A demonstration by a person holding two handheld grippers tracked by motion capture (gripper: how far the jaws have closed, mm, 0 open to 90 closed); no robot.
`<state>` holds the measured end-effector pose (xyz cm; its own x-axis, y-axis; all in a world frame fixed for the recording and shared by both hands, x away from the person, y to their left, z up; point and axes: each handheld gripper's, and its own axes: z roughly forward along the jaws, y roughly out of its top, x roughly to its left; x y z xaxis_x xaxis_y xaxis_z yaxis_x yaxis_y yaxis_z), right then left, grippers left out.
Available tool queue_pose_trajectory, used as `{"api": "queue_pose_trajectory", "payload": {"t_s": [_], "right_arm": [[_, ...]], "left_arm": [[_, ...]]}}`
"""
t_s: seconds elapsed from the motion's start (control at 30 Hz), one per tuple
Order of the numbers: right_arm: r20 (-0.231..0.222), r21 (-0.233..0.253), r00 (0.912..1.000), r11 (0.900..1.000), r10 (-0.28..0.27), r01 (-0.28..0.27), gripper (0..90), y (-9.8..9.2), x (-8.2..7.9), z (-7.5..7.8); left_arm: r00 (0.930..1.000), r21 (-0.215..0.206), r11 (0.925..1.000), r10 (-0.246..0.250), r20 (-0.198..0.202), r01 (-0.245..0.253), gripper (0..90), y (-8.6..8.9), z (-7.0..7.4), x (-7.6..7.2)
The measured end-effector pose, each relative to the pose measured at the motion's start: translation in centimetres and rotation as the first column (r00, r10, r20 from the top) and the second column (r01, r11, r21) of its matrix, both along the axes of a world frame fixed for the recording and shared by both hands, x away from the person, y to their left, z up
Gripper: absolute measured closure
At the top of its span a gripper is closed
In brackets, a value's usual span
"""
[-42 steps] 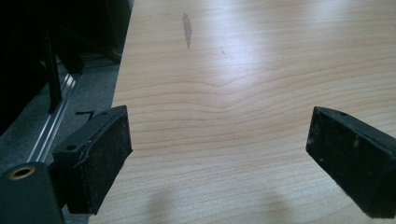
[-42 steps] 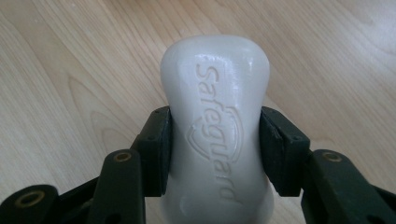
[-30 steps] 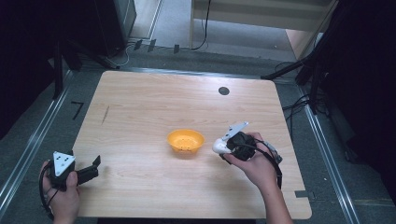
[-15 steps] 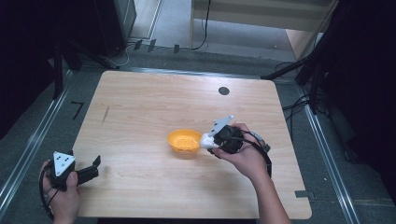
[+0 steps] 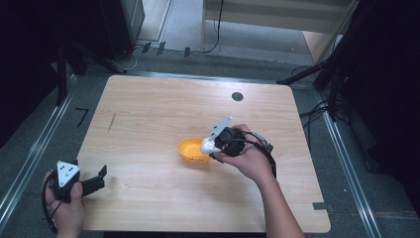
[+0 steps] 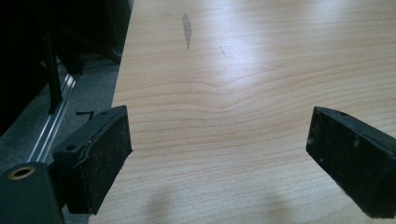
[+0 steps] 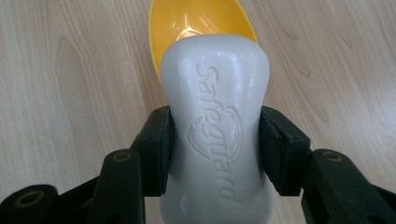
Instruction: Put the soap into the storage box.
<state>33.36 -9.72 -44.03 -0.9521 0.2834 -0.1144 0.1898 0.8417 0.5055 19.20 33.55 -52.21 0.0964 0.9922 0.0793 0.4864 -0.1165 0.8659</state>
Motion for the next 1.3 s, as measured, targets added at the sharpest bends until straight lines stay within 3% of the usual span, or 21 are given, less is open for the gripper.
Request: {"api": "queue_pose_trajectory", "payload": {"t_s": [0.63, 1.3], "right_arm": [[0.012, -0.035, 0.9955, 0.995, 0.094, -0.093, 50.3, 3.7, 1.9, -0.2], [-0.015, -0.068, 0.9902, 0.988, 0.139, -0.14, 50.2, 5.4, 2.6, -1.6]], "left_arm": [[1.0, -0.004, 1.0, -0.005, -0.001, 0.005, 6.9, 0.0, 0.0, 0.0], [1.0, 0.0, 1.0, -0.008, -0.004, 0.008, 7.0, 0.0, 0.0, 0.0]]}}
